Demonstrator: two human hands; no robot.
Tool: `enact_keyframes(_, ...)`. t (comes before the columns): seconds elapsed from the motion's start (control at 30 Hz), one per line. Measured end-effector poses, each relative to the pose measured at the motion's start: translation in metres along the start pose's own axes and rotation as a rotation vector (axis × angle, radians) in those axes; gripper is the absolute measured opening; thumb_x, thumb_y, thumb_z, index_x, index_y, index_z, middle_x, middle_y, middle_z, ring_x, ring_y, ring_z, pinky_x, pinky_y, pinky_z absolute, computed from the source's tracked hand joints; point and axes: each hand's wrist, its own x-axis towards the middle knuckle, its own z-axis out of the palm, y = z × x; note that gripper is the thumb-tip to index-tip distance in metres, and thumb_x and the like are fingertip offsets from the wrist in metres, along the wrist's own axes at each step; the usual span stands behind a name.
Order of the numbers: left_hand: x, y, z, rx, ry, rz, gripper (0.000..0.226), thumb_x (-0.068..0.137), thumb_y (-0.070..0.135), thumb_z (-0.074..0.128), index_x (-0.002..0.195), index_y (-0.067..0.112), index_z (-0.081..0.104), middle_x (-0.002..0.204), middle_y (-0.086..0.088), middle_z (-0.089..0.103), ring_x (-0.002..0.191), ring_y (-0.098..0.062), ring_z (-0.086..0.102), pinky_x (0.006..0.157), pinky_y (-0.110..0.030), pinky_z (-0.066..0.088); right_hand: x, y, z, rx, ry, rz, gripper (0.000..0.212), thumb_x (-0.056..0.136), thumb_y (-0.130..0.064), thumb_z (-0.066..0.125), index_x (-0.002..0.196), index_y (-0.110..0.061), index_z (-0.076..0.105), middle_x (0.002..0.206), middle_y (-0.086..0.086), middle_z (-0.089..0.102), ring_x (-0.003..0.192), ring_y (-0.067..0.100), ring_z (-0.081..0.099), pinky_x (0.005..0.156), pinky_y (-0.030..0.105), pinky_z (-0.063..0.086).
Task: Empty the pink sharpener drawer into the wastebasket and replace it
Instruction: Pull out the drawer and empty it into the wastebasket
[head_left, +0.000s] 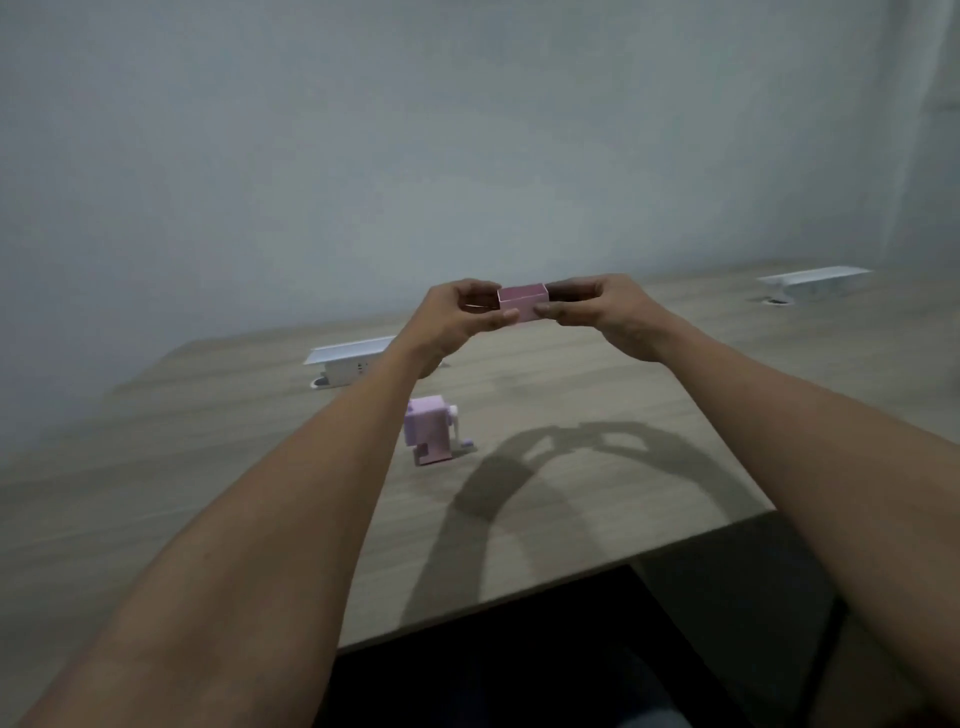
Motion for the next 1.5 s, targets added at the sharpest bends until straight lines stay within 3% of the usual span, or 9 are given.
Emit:
enact_keyframes(0.4, 0.022, 0.025, 0.175, -0.163, -0.351, 0.049, 0.057, 0.080, 0.012, 0.085, 0.132, 0.001, 0.063, 0.122, -0.012, 0.074, 0.111, -0.020, 0.073, 0.093, -0.022, 0.057, -0.123, 0.003, -0.139, -0.173, 0.262, 0.149, 0.044, 0.080, -0.022, 0.083, 0.122, -0.013, 0.075, 0.119, 0.003, 0.077, 0.117, 0.015, 0.066, 0.096, 0.029, 0.049)
enact_keyframes(0.57, 0.008, 0.030, 0.248, -0.181, -0.470, 0.042, 0.055, 0.080, 0.010, 0.084, 0.130, 0.001, 0.064, 0.114, -0.010, 0.075, 0.093, -0.011, 0.072, 0.081, -0.015, 0.057, -0.181, 0.016, -0.185, -0.230, 0.311, 0.278, 0.040, 0.080, -0.018, 0.083, 0.119, -0.014, 0.076, 0.120, 0.003, 0.076, 0.119, 0.017, 0.066, 0.099, 0.030, 0.050)
enact_keyframes(0.67, -0.002, 0.031, 0.290, -0.186, -0.523, 0.040, 0.054, 0.080, 0.008, 0.084, 0.129, 0.000, 0.063, 0.112, -0.010, 0.073, 0.093, -0.014, 0.071, 0.073, -0.012, 0.057, -0.214, 0.029, -0.208, -0.224, 0.379, 0.348, 0.053, 0.073, -0.019, 0.088, 0.123, -0.008, 0.073, 0.122, 0.007, 0.075, 0.122, 0.021, 0.066, 0.094, 0.028, 0.050)
enact_keyframes(0.77, -0.015, 0.025, 0.323, -0.177, -0.546, 0.024, 0.057, 0.079, 0.008, 0.084, 0.131, -0.001, 0.062, 0.116, -0.012, 0.072, 0.097, -0.018, 0.071, 0.075, -0.014, 0.057, -0.245, 0.043, -0.216, -0.231, 0.427, 0.388, 0.066, 0.067, -0.022, 0.091, 0.127, -0.005, 0.069, 0.122, 0.009, 0.074, 0.117, 0.021, 0.068, 0.088, 0.024, 0.052)
enact_keyframes(0.83, -0.023, 0.018, 0.345, -0.178, -0.568, 0.006, 0.059, 0.078, 0.008, 0.085, 0.132, -0.002, 0.061, 0.120, -0.015, 0.072, 0.105, -0.024, 0.072, 0.080, -0.018, 0.058, -0.268, 0.051, -0.220, -0.224, 0.454, 0.410, 0.061, 0.073, -0.015, 0.088, 0.129, -0.002, 0.067, 0.121, 0.009, 0.074, 0.110, 0.018, 0.070, 0.082, 0.019, 0.055)
enact_keyframes(0.97, -0.043, 0.004, 0.381, -0.190, -0.608, -0.010, 0.057, 0.080, 0.003, 0.083, 0.132, -0.006, 0.061, 0.122, -0.021, 0.071, 0.102, -0.022, 0.070, 0.076, -0.012, 0.058, -0.308, 0.071, -0.227, -0.162, 0.521, 0.460, 0.059, 0.072, -0.010, 0.089, 0.126, -0.002, 0.068, 0.124, 0.013, 0.072, 0.119, 0.024, 0.067, 0.106, 0.037, 0.051)
enact_keyframes(1.03, -0.050, -0.004, 0.397, -0.156, -0.617, 0.000, 0.055, 0.081, 0.005, 0.083, 0.131, -0.007, 0.062, 0.123, -0.021, 0.071, 0.101, -0.020, 0.068, 0.075, -0.010, 0.056, -0.324, 0.082, -0.228, -0.138, 0.551, 0.490, 0.055, 0.072, -0.007, 0.088, 0.124, -0.004, 0.069, 0.123, 0.014, 0.072, 0.119, 0.025, 0.068, 0.108, 0.039, 0.050)
enact_keyframes(1.23, -0.072, -0.027, 0.427, -0.100, -0.695, -0.029, 0.062, 0.079, 0.014, 0.085, 0.134, -0.002, 0.062, 0.125, -0.015, 0.071, 0.114, -0.022, 0.069, 0.083, -0.015, 0.056, -0.367, 0.116, -0.218, -0.011, 0.610, 0.538, 0.053, 0.078, 0.000, 0.082, 0.128, 0.004, 0.066, 0.119, 0.016, 0.073, 0.105, 0.017, 0.072, 0.094, 0.021, 0.056)
enact_keyframes(1.5, -0.126, -0.111, 0.462, -0.132, -0.727, -0.258, 0.064, 0.078, 0.008, 0.085, 0.137, -0.001, 0.059, 0.127, -0.013, 0.068, 0.115, -0.021, 0.066, 0.078, -0.015, 0.056, -0.419, 0.205, -0.194, 0.083, 0.598, 0.730, 0.066, 0.067, -0.012, 0.091, 0.127, 0.001, 0.068, 0.122, 0.014, 0.074, 0.118, 0.024, 0.068, 0.108, 0.040, 0.050)
